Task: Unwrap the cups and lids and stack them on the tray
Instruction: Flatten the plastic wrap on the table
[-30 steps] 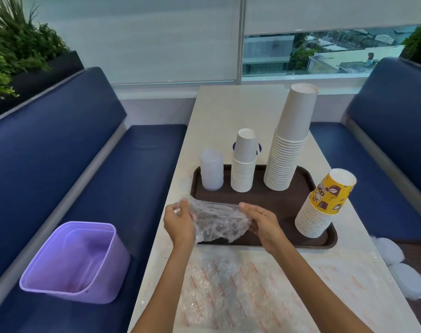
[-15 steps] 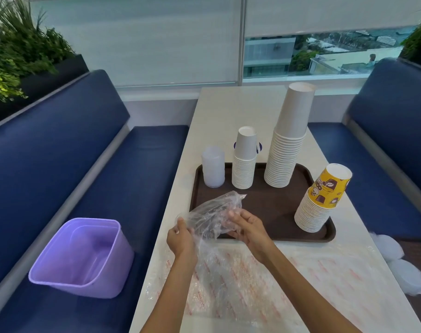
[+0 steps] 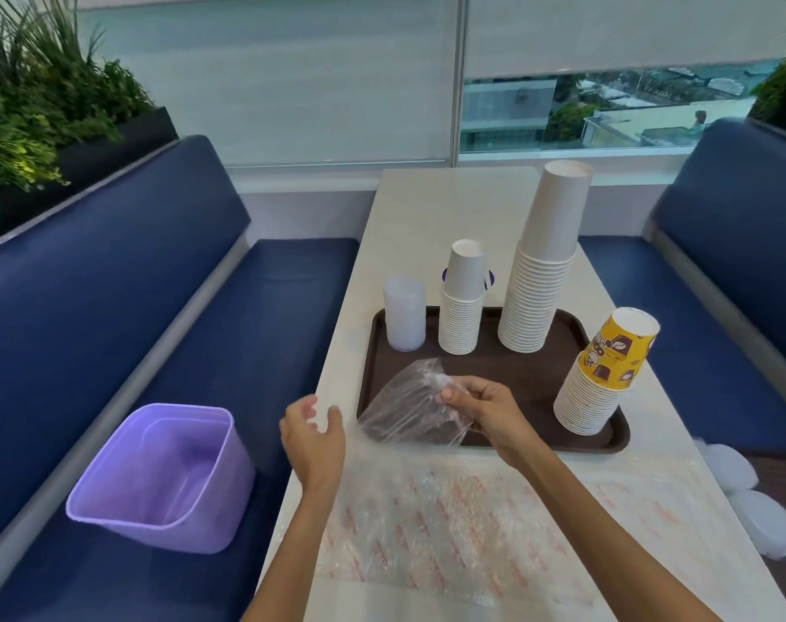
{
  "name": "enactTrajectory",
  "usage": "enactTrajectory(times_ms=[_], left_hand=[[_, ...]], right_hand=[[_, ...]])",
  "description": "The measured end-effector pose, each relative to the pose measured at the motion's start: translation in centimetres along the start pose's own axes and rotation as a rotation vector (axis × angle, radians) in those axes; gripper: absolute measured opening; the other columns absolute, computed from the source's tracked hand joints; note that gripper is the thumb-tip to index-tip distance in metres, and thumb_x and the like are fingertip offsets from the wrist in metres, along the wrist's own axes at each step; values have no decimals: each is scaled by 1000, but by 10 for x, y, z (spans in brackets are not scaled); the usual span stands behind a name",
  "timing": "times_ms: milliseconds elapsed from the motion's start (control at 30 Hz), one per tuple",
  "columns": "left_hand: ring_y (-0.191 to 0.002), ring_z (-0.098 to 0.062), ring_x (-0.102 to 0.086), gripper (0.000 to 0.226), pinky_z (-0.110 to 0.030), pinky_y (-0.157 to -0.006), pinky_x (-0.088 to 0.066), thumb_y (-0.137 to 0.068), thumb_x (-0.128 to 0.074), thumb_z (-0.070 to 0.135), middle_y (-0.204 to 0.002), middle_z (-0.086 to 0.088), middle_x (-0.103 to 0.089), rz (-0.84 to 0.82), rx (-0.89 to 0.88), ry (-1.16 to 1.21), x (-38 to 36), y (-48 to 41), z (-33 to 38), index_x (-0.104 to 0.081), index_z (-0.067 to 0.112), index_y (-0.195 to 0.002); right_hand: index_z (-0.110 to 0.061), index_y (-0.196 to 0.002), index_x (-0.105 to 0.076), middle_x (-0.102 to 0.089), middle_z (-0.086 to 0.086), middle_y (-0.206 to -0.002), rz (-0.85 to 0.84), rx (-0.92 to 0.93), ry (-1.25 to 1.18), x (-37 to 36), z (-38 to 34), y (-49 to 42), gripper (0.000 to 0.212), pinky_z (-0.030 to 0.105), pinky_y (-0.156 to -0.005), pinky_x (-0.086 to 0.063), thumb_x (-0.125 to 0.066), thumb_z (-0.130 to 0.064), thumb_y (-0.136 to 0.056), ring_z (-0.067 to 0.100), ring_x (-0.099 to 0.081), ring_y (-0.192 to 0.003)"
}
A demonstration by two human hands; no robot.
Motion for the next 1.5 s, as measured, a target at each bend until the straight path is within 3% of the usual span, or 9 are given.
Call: enactTrajectory(times_ms=[167,267,533,700,800,933,1133,1400,1500], left_hand=[[-108,4,-48,33,0,-77,-36,-86,-66,34,-114,22,-50,-504,-307,99,-48,25,86,-54,29,-116],[-94,-1,-60,18,-4,-74,-43,-84,-70,28,-98,14,-65,-684,-384,-9,-73,36,96,-63,25,-100],[-50,0,-53,19,-8,-50,-41,-90,-62,22,-62,0,-56,-402,-159,248,-62,14,95,-57,10,-77],[-67,-31,-57,21,-17,-47,-41,-92,-61,25,-94,-32,-59,-285,-111,285,-56,13,93,-50,16,-76],[-61,-22,-56,21,-7,-48,-38,-92,-61,27,-90,-27,-63,-264,-151,264,-53,14,95,-49,16,-77],[-55,-10,-44,23,-10,-47,-36,-93,-56,35,-62,-1,-51,-255,-104,232,-51,12,87,-50,16,-81],[-46,-4,-37,31,-17,-53,-37,-93,-57,31,-49,7,-43,-387,-93,243,-56,17,85,-54,11,-69],[-51,-13,-50,23,-21,-51,-41,-100,-43,17,-58,1,-55,-212,-203,138,-41,19,86,-64,9,-100],[-91,-16,-59,21,-25,-75,-43,-99,-46,20,-100,0,-63,-57,-262,54,-26,14,94,-60,13,-112]], right_hand=[[-7,-100,-69,-73,1,-75,-92,3,51,-14,-11,-1,23,17,-54,-50,-69,3,-79,6,-67,-64],[-8,-101,-69,-73,4,-80,-129,27,73,-17,-18,0,30,18,-58,-51,-73,3,-73,8,-67,-67],[0,-104,-68,-72,10,-86,-42,27,114,4,-19,10,44,22,-60,-52,-80,-7,-62,14,-67,-72],[-5,-93,-69,-64,-1,-60,45,43,-10,10,-22,15,24,16,-47,-48,-66,-25,-80,3,-52,-43],[-8,-85,-67,-49,-7,-49,120,35,-77,19,-20,13,19,19,-54,-53,-59,-24,-90,7,-51,-50],[-8,-83,-67,-55,4,-68,150,31,-139,23,-21,12,16,22,-61,-55,-62,-24,-87,9,-55,-60],[-11,-91,-64,-59,-4,-60,180,5,-184,22,-28,11,15,19,-46,-51,-54,-22,-95,5,-56,-42],[-6,-98,-71,-49,8,-53,308,270,50,22,-52,17,29,18,-41,-42,-48,-23,-98,4,-44,-37],[10,-104,-65,-45,8,-57,231,254,104,12,-56,14,38,16,-40,-42,-49,-24,-98,3,-47,-35]])
Point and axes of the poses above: each hand's wrist, its own y-axis away from the middle knuckle, its own x-axis out of the back of the hand, z = x × y, the point moved 9 cm from there along -y, towards the middle knuckle
